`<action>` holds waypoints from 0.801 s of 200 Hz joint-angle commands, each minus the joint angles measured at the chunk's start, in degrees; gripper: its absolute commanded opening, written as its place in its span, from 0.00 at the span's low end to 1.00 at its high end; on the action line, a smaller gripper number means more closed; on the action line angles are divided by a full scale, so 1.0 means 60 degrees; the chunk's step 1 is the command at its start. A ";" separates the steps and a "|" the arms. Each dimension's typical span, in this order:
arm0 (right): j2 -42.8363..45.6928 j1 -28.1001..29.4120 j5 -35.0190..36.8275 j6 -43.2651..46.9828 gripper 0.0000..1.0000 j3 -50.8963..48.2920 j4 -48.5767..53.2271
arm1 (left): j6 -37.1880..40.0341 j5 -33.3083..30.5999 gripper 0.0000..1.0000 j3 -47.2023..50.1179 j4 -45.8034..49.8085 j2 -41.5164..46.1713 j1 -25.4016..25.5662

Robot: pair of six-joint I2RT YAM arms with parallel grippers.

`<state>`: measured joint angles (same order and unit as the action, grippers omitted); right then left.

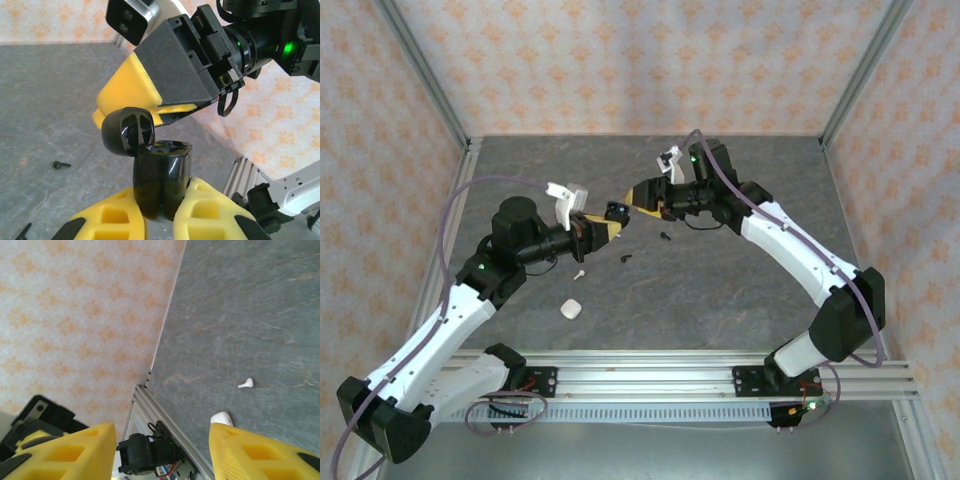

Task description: Insert wireless bluetooth earbuds into charging case

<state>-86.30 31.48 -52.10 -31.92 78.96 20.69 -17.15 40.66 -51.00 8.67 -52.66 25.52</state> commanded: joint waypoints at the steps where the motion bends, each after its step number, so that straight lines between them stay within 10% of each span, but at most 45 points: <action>1: 0.0306 -0.0228 0.0489 -0.0091 0.54 0.0189 0.0729 | 0.0756 -0.0748 0.00 -0.0051 0.0464 0.0402 -0.0005; 64: -0.0911 -0.0072 0.2376 0.2675 0.51 0.1475 0.3845 | 0.0794 -0.1177 0.00 0.1519 -0.0514 0.1930 -0.0049; 160: -0.6478 0.1952 0.5127 0.6846 0.51 0.6503 0.7962 | 0.2135 -0.1786 0.00 0.1640 0.2228 0.3536 -0.0050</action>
<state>-120.16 40.36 -27.94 -0.08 110.96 57.87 -6.92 32.69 -41.23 19.22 -35.59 25.47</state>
